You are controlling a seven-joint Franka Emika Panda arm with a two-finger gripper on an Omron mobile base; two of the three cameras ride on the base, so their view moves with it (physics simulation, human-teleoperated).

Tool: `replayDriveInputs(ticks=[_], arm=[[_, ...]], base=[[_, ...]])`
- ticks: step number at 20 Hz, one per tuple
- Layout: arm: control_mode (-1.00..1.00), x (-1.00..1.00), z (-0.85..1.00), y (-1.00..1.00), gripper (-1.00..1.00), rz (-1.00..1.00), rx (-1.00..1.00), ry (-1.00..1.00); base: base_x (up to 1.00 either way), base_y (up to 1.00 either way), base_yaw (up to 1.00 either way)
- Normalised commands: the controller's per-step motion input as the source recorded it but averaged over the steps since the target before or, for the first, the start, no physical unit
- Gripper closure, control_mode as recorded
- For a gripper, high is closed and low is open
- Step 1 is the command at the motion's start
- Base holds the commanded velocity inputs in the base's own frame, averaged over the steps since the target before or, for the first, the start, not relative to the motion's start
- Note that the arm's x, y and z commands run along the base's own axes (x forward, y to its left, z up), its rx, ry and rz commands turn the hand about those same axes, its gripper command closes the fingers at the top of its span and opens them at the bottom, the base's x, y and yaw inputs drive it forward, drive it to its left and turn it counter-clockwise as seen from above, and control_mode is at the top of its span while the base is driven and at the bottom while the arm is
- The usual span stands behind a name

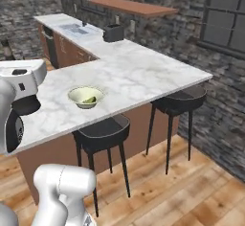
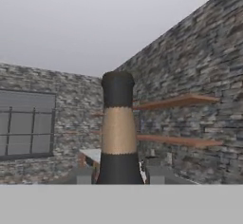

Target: There is a bowl on the dining counter. Grab a lemon wedge from the fridge and place it in the bowl. Then get the liquor bottle and glass cup from the cabinet and place them next to the bowl.

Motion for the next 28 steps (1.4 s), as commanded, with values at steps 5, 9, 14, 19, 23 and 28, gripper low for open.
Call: replayDriveInputs(ticks=[5, 9, 14, 19, 23, 28], arm=[[1.00, 0.00, 0.00, 0.00, 1.00, 0.00, 0.00, 0.00], [1.00, 0.00, 0.00, 0.00, 1.00, 0.00, 0.00, 0.00], [1.00, 0.00, 0.00, 0.00, 1.00, 0.00, 0.00, 0.00], [1.00, 0.00, 0.00, 0.00, 1.00, 0.00, 0.00, 0.00], [1.00, 0.00, 0.00, 0.00, 1.00, 0.00, 0.00, 0.00], [1.00, 0.00, 0.00, 0.00, 1.00, 0.00, 0.00, 0.00]], base=[[0.56, -0.53, 0.55], [0.41, -0.59, 0.51], [0.46, -0.57, 0.48], [0.49, -0.56, 0.44], [0.57, -0.48, 0.38], [0.74, -0.38, 0.35]])
